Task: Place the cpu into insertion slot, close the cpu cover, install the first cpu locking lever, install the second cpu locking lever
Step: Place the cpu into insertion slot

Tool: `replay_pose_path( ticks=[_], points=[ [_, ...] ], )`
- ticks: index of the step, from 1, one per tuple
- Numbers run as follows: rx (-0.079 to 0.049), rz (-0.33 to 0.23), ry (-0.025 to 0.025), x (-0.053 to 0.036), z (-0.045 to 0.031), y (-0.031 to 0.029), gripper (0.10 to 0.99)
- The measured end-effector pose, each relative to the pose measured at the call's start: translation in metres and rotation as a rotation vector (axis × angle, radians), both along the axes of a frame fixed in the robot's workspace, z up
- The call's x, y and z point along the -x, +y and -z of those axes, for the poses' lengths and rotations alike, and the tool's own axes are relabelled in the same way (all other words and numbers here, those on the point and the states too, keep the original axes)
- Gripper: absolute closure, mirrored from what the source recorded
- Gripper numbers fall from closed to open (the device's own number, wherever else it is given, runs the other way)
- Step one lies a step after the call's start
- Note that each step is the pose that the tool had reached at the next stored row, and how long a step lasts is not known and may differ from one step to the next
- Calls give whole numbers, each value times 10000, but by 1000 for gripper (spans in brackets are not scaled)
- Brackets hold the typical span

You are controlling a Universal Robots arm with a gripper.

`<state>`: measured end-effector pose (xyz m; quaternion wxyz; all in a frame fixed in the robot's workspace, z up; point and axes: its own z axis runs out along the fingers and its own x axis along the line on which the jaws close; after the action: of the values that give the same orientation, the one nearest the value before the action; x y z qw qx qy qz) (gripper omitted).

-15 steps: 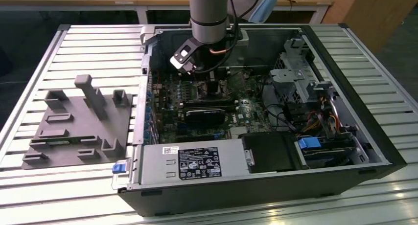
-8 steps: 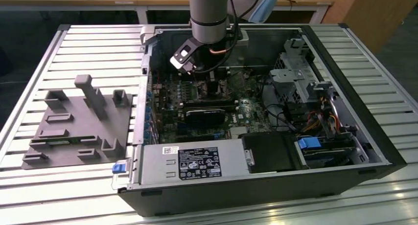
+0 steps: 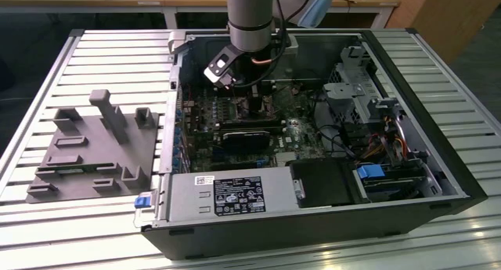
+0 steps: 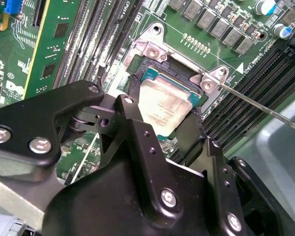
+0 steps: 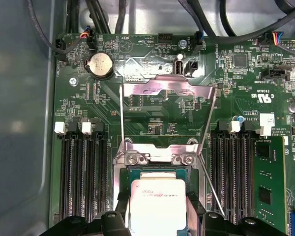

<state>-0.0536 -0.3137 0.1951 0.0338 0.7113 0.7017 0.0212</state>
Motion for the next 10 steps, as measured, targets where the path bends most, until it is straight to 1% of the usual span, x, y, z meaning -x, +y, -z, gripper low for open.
replay_pose_path(
  ticks=[10],
  points=[
    [-1,-8,-1,12,15,0,545]
  ],
)
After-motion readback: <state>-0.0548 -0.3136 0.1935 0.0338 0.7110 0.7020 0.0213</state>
